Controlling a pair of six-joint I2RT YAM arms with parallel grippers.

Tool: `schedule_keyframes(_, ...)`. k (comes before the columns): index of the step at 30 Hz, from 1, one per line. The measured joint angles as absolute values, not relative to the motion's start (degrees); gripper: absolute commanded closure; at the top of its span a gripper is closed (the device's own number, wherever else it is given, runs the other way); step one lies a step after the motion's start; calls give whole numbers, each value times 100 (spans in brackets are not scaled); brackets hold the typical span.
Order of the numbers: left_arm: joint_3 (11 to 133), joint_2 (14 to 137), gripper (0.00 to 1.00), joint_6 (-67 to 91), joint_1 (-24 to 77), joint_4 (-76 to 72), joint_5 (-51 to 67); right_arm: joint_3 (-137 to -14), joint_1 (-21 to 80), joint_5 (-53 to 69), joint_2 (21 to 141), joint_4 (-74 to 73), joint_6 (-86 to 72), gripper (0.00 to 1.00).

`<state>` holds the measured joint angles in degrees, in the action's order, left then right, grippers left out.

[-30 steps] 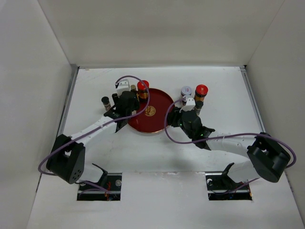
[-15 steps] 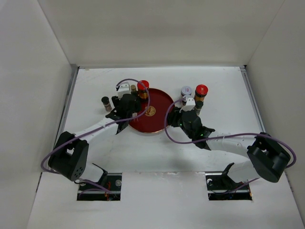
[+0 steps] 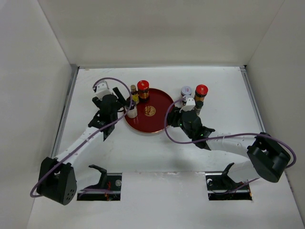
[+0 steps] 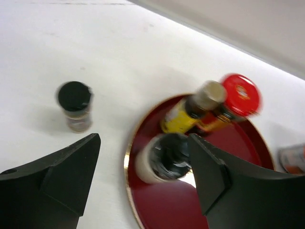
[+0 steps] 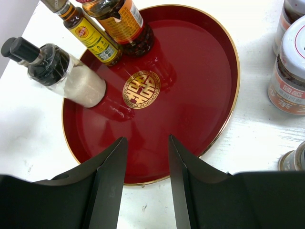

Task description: Organize the condiment bottles

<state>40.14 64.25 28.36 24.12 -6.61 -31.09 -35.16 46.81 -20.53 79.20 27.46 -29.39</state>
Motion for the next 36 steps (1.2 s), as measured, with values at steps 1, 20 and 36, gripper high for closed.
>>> schedule_keyframes(1,4014,6486,30,2888,2235,-635,-3107,-3516,4681,-2053,7920,2746,-2939,54)
schedule_keyframes(20,4812,8407,37,3063,886,-701,-3105,-3516,4681,-2049,7922,2744,-2939,53)
schedule_keyframes(36,4794,8678,73,3011,858,-742,-2987,-3520,4681,-2005,8005,2746,-2939,52)
